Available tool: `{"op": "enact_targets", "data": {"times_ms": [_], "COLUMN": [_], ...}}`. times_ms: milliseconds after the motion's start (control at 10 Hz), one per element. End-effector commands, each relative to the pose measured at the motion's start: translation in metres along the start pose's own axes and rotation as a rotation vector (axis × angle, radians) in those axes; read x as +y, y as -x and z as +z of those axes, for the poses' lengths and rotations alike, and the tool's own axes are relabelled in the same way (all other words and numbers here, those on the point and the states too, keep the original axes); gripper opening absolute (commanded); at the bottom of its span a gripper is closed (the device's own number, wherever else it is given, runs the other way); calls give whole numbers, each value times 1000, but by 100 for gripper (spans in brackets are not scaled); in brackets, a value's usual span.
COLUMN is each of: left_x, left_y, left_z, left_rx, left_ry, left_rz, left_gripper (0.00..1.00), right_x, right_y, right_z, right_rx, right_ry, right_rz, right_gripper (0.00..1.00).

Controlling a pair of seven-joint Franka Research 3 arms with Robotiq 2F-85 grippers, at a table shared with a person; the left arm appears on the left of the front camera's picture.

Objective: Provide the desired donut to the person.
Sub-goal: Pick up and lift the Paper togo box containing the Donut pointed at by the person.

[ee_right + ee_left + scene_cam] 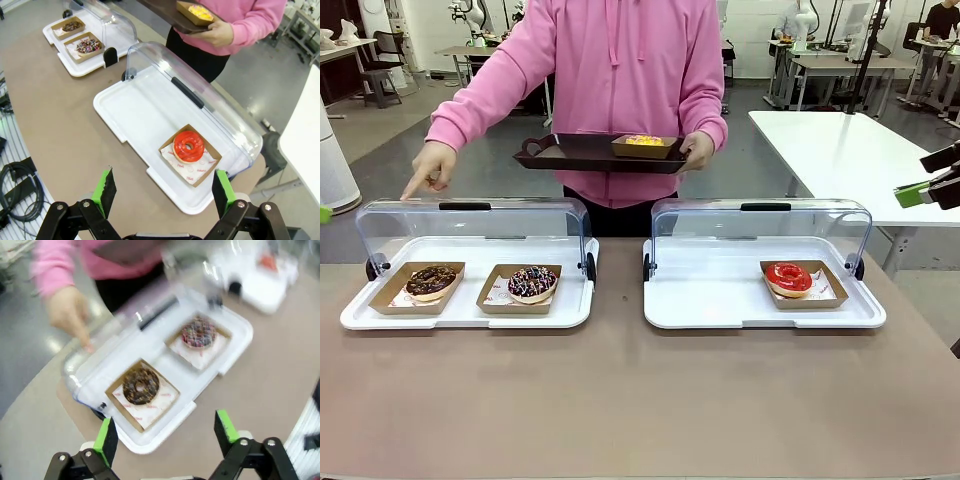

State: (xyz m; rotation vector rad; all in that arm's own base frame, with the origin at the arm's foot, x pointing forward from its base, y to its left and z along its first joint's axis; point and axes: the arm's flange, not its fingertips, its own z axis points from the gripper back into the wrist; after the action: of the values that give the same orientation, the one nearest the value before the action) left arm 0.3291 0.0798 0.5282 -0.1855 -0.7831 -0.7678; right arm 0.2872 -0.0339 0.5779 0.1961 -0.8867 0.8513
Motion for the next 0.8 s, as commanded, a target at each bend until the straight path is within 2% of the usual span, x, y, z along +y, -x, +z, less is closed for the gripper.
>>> {"op": "enact_targets", "data": {"times_ms": [0, 100, 200, 400, 500, 600, 700], "left_x": [-9, -11, -8, 7, 19, -16, -16], "left_y": [-2, 0, 3, 9, 10, 5, 5], "left_z": [-7, -8, -4, -10, -22, -14, -14], "left_rx": [235, 334, 374, 392, 365, 407, 407], "left_ry": [65, 83, 111, 331, 405, 253, 253], "left_rz": [-274, -407, -577, -876, -918, -636, -636], "left_gripper": [100, 100, 100, 100, 100, 100, 100], "right_x": [2, 2, 2, 2, 2, 2, 2], "right_y": [1, 1, 1, 1, 1, 1, 1], "right_z": [-1, -1, -1, -1, -1, -1, -1], "right_rx": [20, 20, 20, 20, 20, 20, 20], "right_ry": [4, 4, 4, 4, 4, 4, 4], "right_rz": [-11, -11, -11, -11, -11, -11, -11], "right_gripper": [100, 100, 100, 100, 100, 100, 100]}}
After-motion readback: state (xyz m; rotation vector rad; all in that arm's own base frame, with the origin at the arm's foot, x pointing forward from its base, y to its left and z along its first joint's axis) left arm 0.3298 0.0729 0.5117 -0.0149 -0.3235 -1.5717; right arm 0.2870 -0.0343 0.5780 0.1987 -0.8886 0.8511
